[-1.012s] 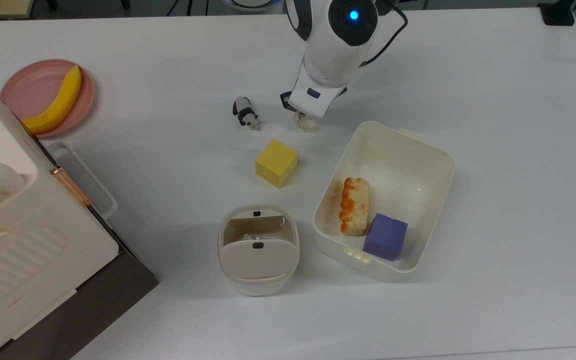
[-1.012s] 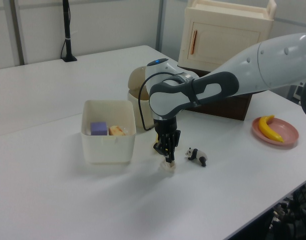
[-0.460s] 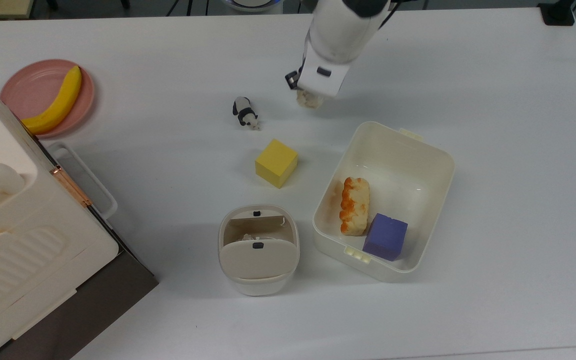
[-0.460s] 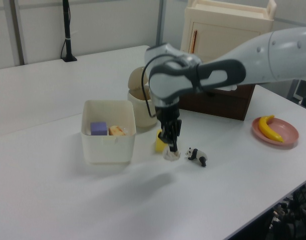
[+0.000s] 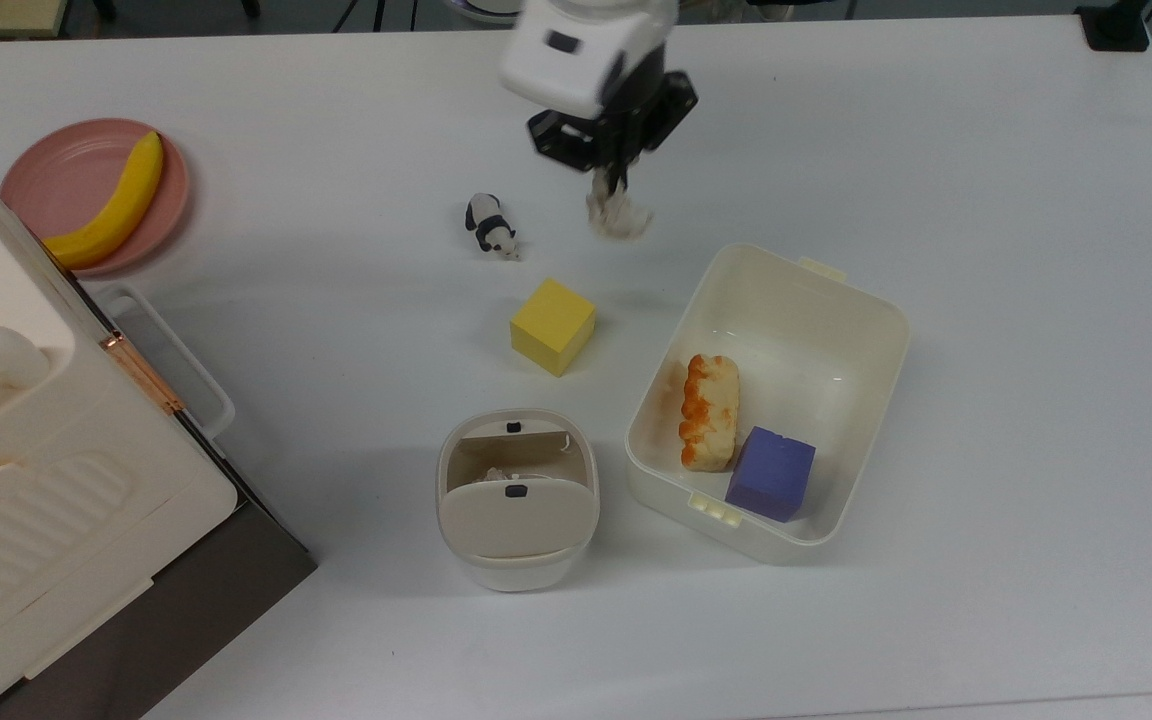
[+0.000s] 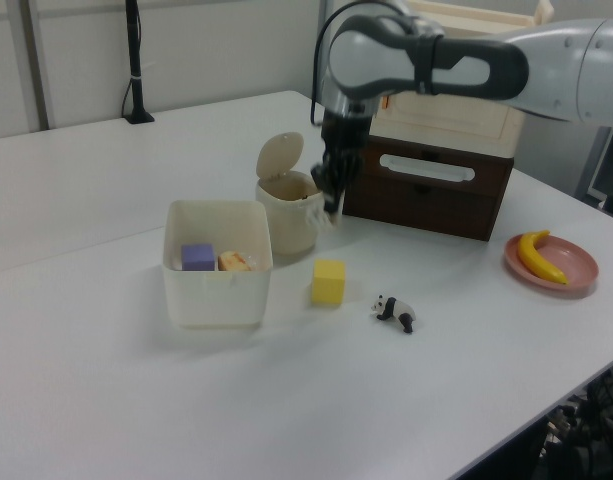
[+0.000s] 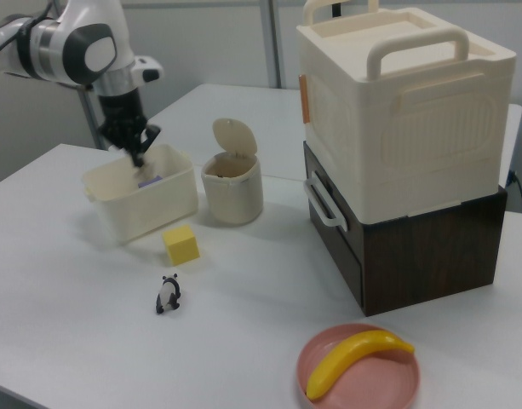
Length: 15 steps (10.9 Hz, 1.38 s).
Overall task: Grab it up and put it in the trash
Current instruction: 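Carry the figurine over the cream lidded trash can, then open the gripper to drop the figurine into the trash can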
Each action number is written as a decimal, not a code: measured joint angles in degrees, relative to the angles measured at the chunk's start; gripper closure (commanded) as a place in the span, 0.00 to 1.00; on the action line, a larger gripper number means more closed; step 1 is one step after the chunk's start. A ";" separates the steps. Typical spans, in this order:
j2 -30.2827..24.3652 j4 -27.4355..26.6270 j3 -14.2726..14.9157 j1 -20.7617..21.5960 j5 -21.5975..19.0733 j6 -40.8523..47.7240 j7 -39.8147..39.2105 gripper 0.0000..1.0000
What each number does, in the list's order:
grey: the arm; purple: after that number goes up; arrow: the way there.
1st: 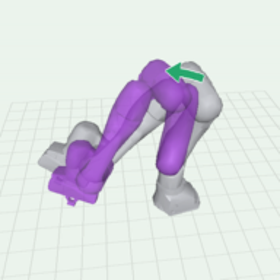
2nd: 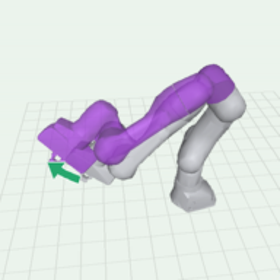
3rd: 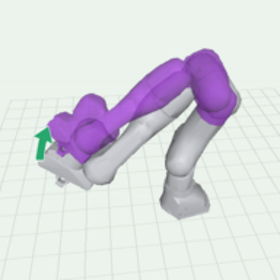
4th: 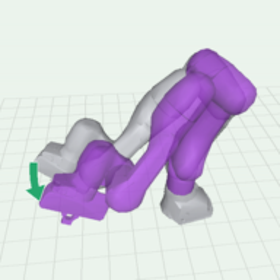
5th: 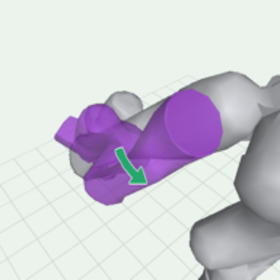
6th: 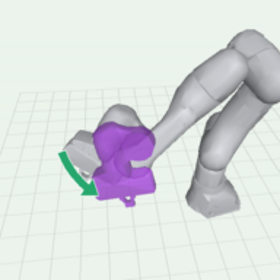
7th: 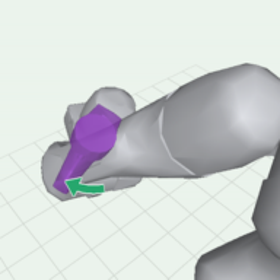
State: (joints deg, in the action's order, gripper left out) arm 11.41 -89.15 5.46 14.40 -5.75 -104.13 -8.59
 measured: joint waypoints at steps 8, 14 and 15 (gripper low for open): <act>10.21 0.27 2.87 -1.68 0.97 -36.08 11.94 0.51; 12.31 1.19 4.02 -2.14 2.56 -39.62 15.58 0.00; 11.79 1.19 4.02 -2.13 2.56 -37.70 16.18 0.00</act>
State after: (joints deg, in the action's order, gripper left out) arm 23.19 -87.97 9.48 12.28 -3.19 -141.83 7.59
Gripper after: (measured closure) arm 0.026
